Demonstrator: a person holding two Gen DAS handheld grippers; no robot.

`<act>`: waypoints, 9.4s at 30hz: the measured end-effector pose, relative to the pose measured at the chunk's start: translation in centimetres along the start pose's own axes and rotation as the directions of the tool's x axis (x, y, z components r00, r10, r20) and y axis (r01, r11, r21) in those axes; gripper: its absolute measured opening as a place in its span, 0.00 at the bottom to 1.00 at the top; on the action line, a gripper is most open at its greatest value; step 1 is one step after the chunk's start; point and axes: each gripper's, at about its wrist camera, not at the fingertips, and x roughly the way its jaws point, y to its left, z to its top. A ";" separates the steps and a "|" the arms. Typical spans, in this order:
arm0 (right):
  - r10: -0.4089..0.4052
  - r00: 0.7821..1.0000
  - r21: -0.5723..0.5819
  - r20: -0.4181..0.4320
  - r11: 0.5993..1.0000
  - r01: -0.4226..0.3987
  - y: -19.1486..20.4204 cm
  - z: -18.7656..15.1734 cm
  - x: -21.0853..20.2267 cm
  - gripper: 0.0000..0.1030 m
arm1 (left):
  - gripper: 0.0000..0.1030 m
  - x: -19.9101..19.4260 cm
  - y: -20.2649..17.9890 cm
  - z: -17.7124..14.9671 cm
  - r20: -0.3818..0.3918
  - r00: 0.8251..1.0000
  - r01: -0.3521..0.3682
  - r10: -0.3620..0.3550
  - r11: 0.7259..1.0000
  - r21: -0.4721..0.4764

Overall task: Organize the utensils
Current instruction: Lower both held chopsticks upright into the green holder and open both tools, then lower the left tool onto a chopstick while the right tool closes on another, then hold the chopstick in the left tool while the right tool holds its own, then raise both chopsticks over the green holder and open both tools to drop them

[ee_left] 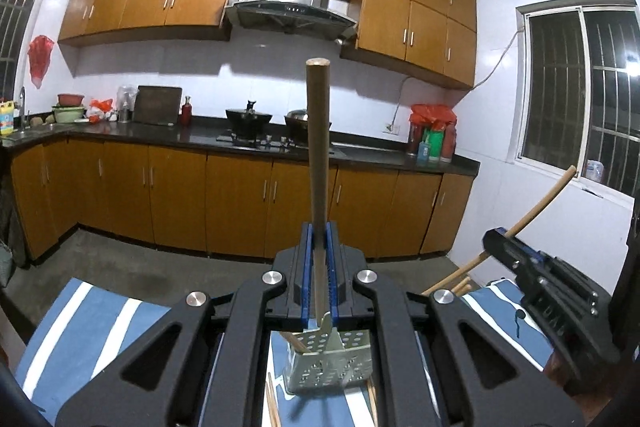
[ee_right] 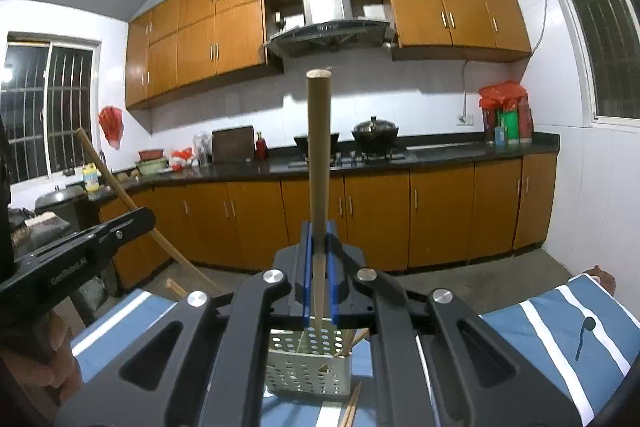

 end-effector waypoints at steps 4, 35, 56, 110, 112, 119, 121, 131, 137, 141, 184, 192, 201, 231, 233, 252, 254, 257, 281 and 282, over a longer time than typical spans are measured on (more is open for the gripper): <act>-0.006 0.999 0.004 -0.053 1.000 0.007 -0.2 -1.1 2.1 0.08 | 0.07 2.2 0.5 -1.6 -0.054 0.998 0.010 -0.011 1.000 -0.024; -0.105 0.870 0.084 -0.482 0.983 0.165 -7.2 -15.0 1.1 0.35 | 0.51 -4.8 7.1 -8.3 -0.123 0.983 -0.153 0.136 0.977 -0.146; -0.097 0.752 -0.011 -0.652 0.993 0.118 -3.0 -23.8 2.1 0.08 | 0.33 -0.8 6.4 -21.8 -0.563 0.825 -0.125 0.051 0.988 -0.094; -0.171 0.761 -0.016 -0.626 0.978 0.207 -6.2 -23.5 2.8 0.09 | 0.09 1.3 8.7 -22.6 -0.588 0.786 -0.220 0.193 0.975 0.026; -0.166 0.762 -0.009 -0.626 0.979 0.206 -6.3 -23.5 2.8 0.09 | 0.09 1.3 9.0 -22.6 -0.588 0.789 -0.216 0.178 0.976 0.005; -0.171 0.760 -0.017 -0.627 0.979 0.205 -6.1 -23.6 2.8 0.10 | 0.09 1.4 9.0 -22.5 -0.588 0.791 -0.218 0.172 0.976 -0.008; -0.172 0.760 -0.019 -0.627 0.978 0.206 -6.1 -23.6 2.9 0.10 | 0.09 1.4 9.0 -22.5 -0.588 0.791 -0.218 0.170 0.976 -0.010; -0.170 0.760 -0.018 -0.628 0.979 0.205 -6.1 -23.5 2.9 0.10 | 0.09 1.4 9.0 -22.6 -0.587 0.794 -0.215 0.159 0.976 -0.025; -0.170 0.760 -0.018 -0.628 0.979 0.204 -6.1 -23.6 2.9 0.10 | 0.09 1.4 9.0 -22.6 -0.587 0.793 -0.215 0.160 0.976 -0.025; -0.170 0.760 -0.020 -0.628 0.979 0.203 -6.0 -23.6 3.0 0.12 | 0.09 1.4 9.1 -22.5 -0.587 0.793 -0.215 0.160 0.976 -0.024; -0.169 0.760 -0.022 -0.628 0.980 0.200 -5.8 -23.6 3.1 0.16 | 0.10 1.3 9.1 -22.5 -0.588 0.793 -0.214 0.159 0.976 -0.026; -0.148 0.765 0.012 -0.627 0.980 0.199 -6.2 -23.8 2.6 0.13 | 0.09 0.8 8.2 -22.8 -0.592 0.781 -0.202 0.199 0.977 0.063; -0.153 0.763 0.010 -0.628 0.979 0.205 -6.6 -23.8 2.4 0.11 | 0.09 0.7 8.0 -22.8 -0.591 0.778 -0.209 0.214 0.975 0.078; -0.181 0.915 0.011 -0.360 0.980 0.198 -6.6 -13.2 -1.7 0.08 | 0.07 -2.8 8.0 -12.5 -0.366 0.909 -0.201 0.198 0.979 0.031; -0.179 0.927 0.012 -0.329 0.981 0.194 -6.6 -12.2 -2.1 0.08 | 0.07 -3.1 8.1 -11.2 -0.338 0.922 -0.194 0.188 0.981 0.015; -0.016 0.999 0.071 -0.040 0.997 0.019 -3.8 -1.5 -5.7 0.08 | 0.07 -4.2 3.9 -2.1 -0.121 0.993 -0.016 0.011 0.999 -0.034; 0.000 1.000 0.070 0.003 0.998 0.000 -3.2 -0.3 -5.8 0.08 | 0.07 -4.3 3.0 -1.2 -0.089 0.996 0.008 -0.011 0.999 -0.031; 0.018 0.997 0.071 0.071 0.997 -0.023 -2.4 1.5 -5.5 0.08 | 0.07 -4.1 1.9 0.0 -0.035 0.999 0.031 -0.032 0.999 -0.023; -0.015 0.999 0.053 0.045 0.999 0.013 -2.6 -0.3 2.7 0.28 | 0.12 2.6 1.9 -2.3 -0.101 0.994 0.039 -0.045 0.998 -0.056; -0.018 0.999 0.059 0.046 0.998 0.015 -2.6 -0.3 2.3 0.29 | 0.21 2.4 1.8 -2.2 -0.096 0.994 0.039 -0.044 0.998 -0.054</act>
